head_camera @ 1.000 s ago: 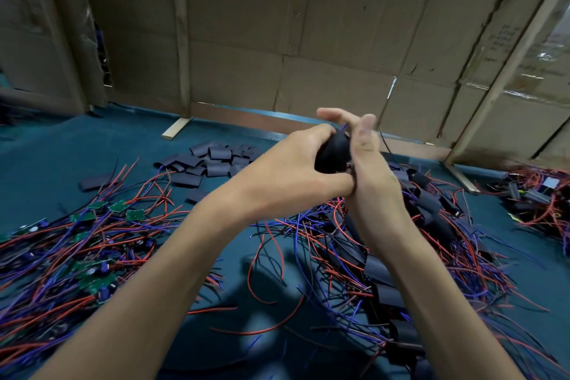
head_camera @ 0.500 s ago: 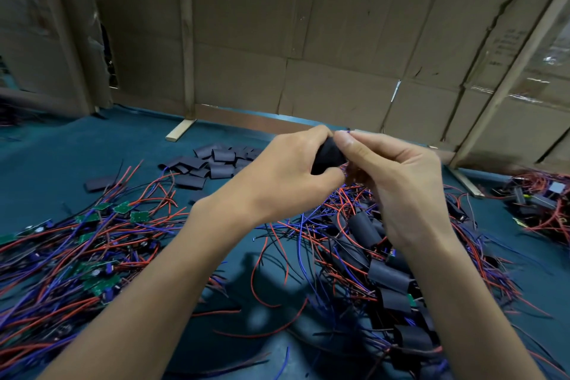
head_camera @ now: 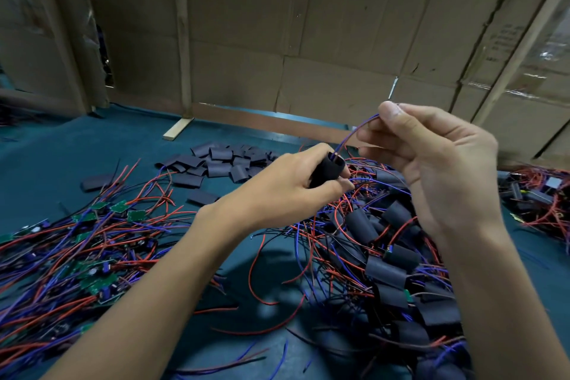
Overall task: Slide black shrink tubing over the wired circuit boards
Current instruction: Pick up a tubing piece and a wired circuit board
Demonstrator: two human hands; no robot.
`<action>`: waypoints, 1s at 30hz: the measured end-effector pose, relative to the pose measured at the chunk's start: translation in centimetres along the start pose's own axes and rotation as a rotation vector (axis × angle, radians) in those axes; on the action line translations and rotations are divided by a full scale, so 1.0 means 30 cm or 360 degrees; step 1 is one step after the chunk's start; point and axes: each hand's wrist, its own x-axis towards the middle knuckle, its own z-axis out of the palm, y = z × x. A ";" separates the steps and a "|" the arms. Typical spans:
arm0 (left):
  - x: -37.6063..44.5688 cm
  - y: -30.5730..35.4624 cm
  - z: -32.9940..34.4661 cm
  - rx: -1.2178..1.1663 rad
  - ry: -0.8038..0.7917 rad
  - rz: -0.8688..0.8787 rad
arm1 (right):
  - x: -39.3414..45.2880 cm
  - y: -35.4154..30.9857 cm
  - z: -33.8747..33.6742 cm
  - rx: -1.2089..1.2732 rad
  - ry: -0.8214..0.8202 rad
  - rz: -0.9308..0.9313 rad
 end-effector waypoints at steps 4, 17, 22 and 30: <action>0.008 -0.003 0.022 -0.0765 -0.0142 -0.0039 | -0.002 0.005 0.011 0.0046 -0.0019 0.0040; 0.008 0.000 0.028 -0.1801 -0.0625 -0.0105 | 0.005 -0.009 0.002 0.0095 0.0064 0.0056; 0.000 0.013 0.033 -0.2082 -0.0948 -0.0321 | 0.010 -0.003 -0.001 0.0167 0.0030 0.0189; -0.008 0.039 0.064 -0.2730 -0.1138 -0.0459 | 0.032 0.021 -0.012 0.0193 0.0154 0.0352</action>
